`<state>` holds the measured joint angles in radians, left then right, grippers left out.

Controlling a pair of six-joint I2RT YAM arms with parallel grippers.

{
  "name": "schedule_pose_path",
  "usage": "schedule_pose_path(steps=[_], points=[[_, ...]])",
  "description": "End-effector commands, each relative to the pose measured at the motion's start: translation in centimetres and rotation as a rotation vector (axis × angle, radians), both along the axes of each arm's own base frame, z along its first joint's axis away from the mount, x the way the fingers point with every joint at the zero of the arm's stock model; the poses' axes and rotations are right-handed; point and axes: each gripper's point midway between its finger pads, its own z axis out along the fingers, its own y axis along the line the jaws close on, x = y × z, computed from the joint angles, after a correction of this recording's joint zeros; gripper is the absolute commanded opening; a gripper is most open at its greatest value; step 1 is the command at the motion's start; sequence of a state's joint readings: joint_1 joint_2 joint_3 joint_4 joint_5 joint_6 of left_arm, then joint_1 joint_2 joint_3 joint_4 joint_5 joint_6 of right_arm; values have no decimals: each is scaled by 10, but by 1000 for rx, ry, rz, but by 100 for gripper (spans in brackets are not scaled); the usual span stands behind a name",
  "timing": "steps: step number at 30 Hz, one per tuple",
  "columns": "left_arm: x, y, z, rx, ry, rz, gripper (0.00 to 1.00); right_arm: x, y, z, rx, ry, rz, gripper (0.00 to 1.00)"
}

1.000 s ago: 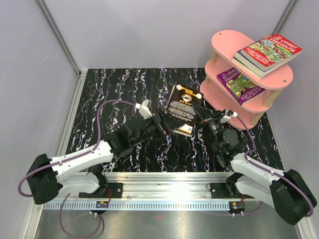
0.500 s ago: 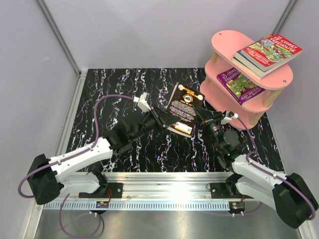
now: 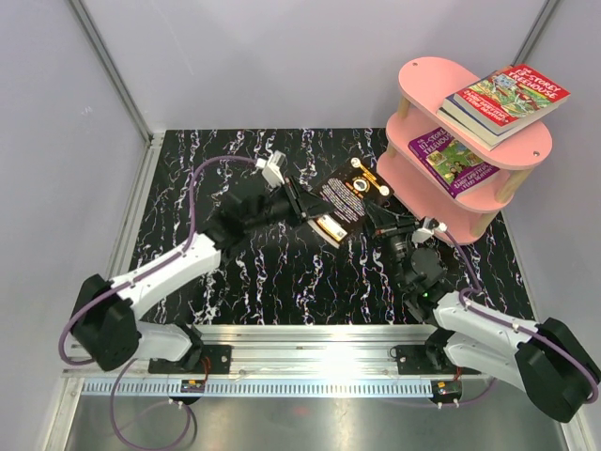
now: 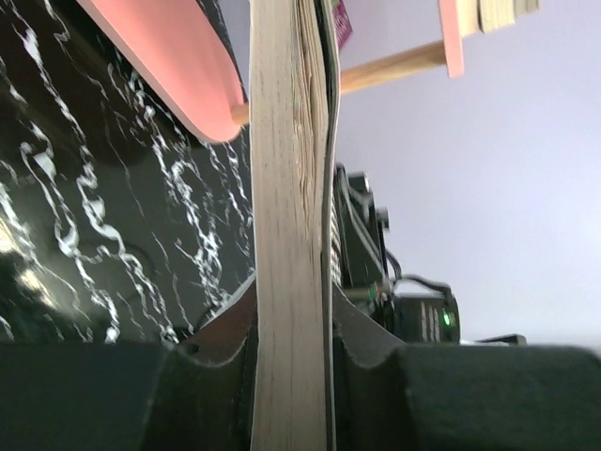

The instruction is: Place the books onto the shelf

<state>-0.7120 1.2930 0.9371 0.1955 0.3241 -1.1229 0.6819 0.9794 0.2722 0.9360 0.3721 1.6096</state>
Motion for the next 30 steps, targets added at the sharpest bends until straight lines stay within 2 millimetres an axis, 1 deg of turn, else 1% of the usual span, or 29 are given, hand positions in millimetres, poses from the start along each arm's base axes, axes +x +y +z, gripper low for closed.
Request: schedule_pose_path(steps=[1,2,3,4,5,7,8,9,11,15,16,17,18,19,20,21,22,23,24,25,26,27,28,29,30], points=[[57,1,-6,50,-106,64,13,-70,55,52,65,-199,357,0],[60,-3,-1,44,-125,42,13,-71,59,49,54,-195,365,0],[59,-8,1,39,-133,10,12,-72,61,47,49,-191,373,0],[65,-11,-10,55,-122,-3,11,-76,65,47,48,-191,392,0],[68,-14,-6,49,-134,-15,11,-76,69,45,36,-187,398,0],[71,-18,-5,45,-147,-41,10,-82,77,43,24,-186,422,0],[75,-20,-12,56,-145,-49,10,-83,81,43,14,-185,429,0],[76,-22,-7,50,-157,-64,9,-84,84,42,6,-185,433,0],[79,-24,-11,51,-150,-70,9,-89,90,43,-6,-191,447,0],[82,-25,-12,38,-156,-87,9,-88,92,42,-12,-191,442,0],[83,-26,-7,32,-166,-94,9,-88,93,44,-14,-194,440,0],[84,-28,-6,32,-168,-102,9,-89,96,45,-24,-199,445,0],[84,-31,-12,35,-159,-127,9,-89,97,45,-30,-201,443,0],[85,-34,-7,26,-169,-140,14,-88,96,47,-27,-205,437,0],[85,-35,-8,26,-170,-149,20,-88,95,50,-33,-217,428,0],[84,-36,-9,26,-170,-159,30,-86,90,52,-32,-222,401,0],[85,-35,-9,29,-174,-155,44,-85,87,55,-39,-236,382,0],[85,-32,-10,35,-171,-150,49,-87,81,62,-70,-257,356,0],[87,-29,-12,43,-171,-139,58,-84,76,65,-92,-252,319,0],[89,-22,-7,47,-191,-126,68,-79,76,56,-193,-223,292,0],[90,-18,-7,55,-195,-119,77,-84,63,73,-195,-251,261,0],[90,-13,-7,62,-196,-114,81,-79,52,76,-216,-243,203,0],[92,-4,0,67,-221,-97,84,-79,43,79,-231,-247,169,0],[91,0,4,70,-233,-93,85,-83,29,87,-248,-272,125,0],[90,4,3,82,-229,-88,88,-79,18,90,-256,-259,70,0]])
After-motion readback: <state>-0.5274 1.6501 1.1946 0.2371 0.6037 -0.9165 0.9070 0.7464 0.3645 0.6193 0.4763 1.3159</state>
